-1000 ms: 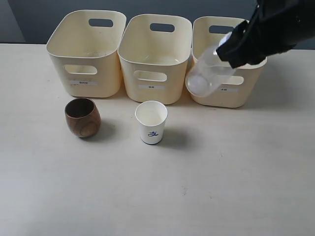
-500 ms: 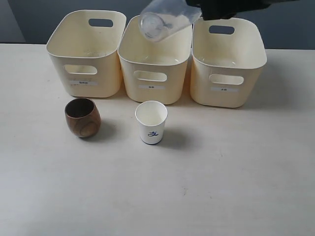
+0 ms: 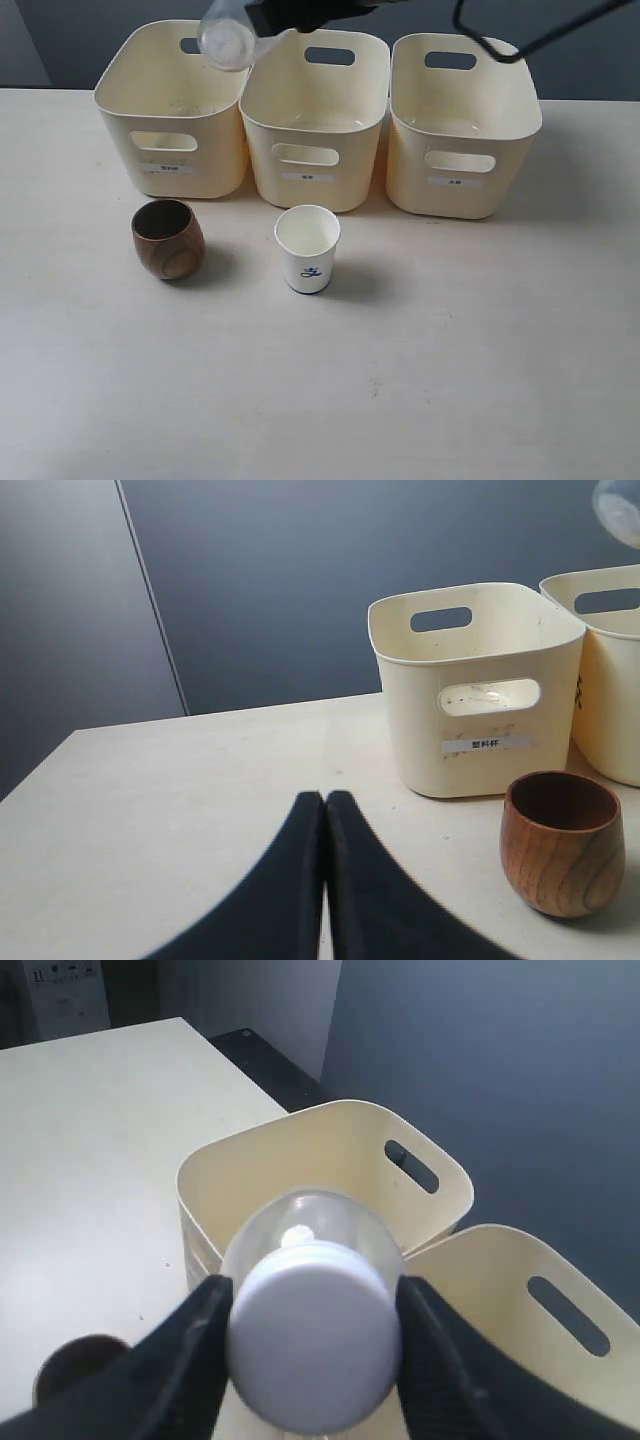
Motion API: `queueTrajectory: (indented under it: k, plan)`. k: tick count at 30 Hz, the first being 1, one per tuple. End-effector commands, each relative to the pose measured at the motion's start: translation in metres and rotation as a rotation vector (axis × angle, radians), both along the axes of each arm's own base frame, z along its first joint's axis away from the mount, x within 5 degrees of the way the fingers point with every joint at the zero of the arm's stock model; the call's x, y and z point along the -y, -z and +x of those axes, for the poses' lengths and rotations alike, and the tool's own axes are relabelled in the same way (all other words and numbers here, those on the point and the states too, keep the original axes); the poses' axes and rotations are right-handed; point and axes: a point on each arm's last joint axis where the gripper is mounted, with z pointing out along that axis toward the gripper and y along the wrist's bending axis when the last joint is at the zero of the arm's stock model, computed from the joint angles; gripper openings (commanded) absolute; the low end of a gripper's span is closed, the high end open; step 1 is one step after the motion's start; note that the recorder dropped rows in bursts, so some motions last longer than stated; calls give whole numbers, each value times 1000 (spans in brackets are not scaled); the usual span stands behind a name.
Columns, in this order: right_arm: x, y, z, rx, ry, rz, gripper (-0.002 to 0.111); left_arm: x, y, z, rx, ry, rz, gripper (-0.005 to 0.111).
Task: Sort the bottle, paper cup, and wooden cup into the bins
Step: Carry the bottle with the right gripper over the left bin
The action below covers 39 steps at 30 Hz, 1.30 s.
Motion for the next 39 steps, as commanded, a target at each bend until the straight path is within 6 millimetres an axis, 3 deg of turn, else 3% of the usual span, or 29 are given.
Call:
queueTrajectory:
  k: [1, 10, 15, 21, 28, 39]
  plan:
    - [-22, 10, 25, 46, 17, 6, -1, 0, 0, 0, 10, -1, -1, 0]
    - [-56, 44, 69, 45, 5, -32, -1, 0, 0, 0, 10, -1, -1, 0]
    - [-84, 58, 80, 51, -50, -53, -1, 0, 0, 0, 10, -1, -1, 0]
    - [-104, 78, 98, 54, -74, -65, -1, 0, 0, 0, 10, -1, -1, 0]
    - [-113, 103, 111, 58, -82, -106, -1, 0, 0, 0, 10, -1, -1, 0]
    - [-113, 126, 113, 30, -119, -231, -1, 0, 0, 0, 10, -1, -1, 0]
